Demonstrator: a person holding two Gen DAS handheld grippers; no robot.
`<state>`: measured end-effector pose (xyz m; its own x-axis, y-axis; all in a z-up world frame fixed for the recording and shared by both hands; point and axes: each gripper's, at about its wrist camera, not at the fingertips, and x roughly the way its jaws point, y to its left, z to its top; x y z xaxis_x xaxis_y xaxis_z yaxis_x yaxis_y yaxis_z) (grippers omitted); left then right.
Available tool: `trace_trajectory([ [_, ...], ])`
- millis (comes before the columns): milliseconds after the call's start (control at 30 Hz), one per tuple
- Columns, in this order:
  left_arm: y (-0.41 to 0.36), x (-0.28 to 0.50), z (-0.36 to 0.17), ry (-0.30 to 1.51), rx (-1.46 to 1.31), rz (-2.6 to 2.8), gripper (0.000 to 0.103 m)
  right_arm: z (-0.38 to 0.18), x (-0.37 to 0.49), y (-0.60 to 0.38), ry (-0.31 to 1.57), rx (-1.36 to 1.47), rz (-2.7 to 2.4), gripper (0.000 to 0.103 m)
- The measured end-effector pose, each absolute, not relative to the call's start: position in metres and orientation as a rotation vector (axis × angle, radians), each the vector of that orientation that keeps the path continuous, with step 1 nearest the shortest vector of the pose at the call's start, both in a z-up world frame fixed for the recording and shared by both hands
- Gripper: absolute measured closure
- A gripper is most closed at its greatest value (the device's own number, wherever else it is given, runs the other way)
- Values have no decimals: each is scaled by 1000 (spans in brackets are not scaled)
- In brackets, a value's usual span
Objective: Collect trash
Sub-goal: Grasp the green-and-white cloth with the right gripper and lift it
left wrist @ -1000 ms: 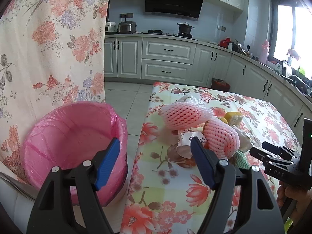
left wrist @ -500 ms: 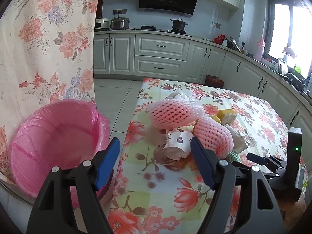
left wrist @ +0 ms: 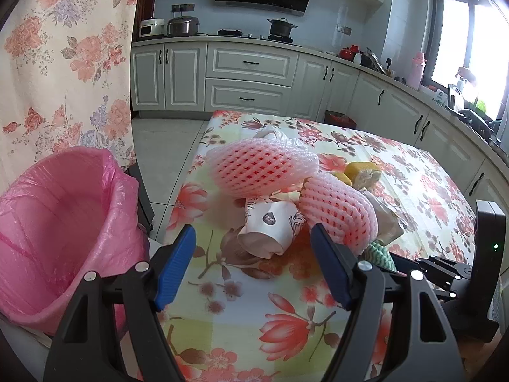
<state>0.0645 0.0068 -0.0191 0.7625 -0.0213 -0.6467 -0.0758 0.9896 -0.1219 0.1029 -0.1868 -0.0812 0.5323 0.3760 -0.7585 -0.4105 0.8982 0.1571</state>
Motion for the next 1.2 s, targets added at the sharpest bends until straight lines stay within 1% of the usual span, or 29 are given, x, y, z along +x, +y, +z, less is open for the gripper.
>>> trace_trajectory([
  [133, 4, 68, -25, 716, -156, 19, 31, -77, 102, -191, 878, -29, 468, 72],
  [867, -36, 89, -30, 742, -176, -124, 32, -35, 99, -221, 735, 10, 418, 72],
  [967, -39, 94, -31, 750, -193, -138, 36, -29, 99, -224, 720, 9, 409, 72],
  [1200, -50, 108, -29, 752, -211, -165, 36, -23, 100, -234, 705, 21, 388, 72],
])
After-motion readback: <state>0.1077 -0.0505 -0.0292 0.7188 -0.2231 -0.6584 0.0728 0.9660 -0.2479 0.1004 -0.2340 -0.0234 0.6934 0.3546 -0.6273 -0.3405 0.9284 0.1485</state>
